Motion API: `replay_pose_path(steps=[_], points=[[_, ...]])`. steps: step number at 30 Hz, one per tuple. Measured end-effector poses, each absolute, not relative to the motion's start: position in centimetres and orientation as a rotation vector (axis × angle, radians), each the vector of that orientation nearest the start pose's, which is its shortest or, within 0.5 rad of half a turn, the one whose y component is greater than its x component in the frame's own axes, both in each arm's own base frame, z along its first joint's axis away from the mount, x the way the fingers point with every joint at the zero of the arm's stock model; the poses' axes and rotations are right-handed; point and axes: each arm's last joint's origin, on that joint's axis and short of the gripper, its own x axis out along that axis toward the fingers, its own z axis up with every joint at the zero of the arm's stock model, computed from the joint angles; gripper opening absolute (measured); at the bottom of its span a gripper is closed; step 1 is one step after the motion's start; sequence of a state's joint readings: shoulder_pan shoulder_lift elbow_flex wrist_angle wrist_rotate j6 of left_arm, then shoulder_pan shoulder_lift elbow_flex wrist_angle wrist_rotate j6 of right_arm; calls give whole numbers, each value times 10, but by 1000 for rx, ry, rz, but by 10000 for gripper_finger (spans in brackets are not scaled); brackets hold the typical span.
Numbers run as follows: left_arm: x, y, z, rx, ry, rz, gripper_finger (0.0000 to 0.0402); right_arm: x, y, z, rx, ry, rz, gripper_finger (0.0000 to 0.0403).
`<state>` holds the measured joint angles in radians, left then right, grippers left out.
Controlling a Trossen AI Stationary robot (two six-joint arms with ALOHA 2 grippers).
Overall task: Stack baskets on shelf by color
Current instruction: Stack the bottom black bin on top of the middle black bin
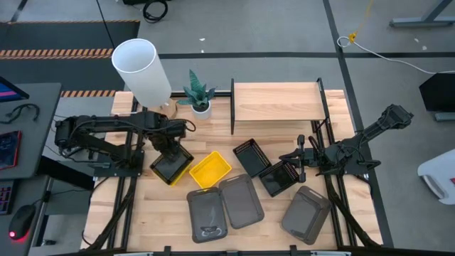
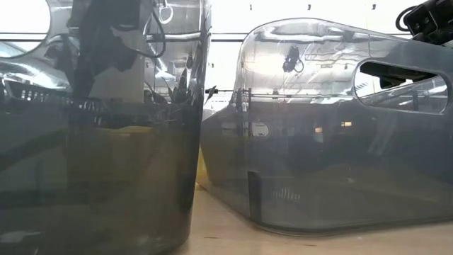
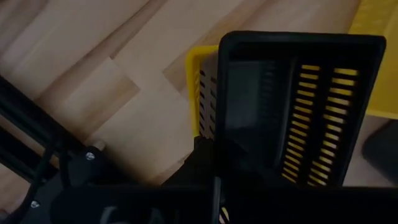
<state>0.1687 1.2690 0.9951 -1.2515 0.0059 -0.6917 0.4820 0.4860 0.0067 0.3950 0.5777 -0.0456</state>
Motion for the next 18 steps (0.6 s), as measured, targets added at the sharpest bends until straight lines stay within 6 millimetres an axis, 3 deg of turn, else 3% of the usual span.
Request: replay_pose_path(steps=[7, 18], points=[[193, 39, 251, -700, 1434, 602, 16, 117, 43, 159, -88, 75, -94, 14], [177, 39, 269, -771, 1324, 564, 16, 117, 42, 160, -85, 69, -134, 14]])
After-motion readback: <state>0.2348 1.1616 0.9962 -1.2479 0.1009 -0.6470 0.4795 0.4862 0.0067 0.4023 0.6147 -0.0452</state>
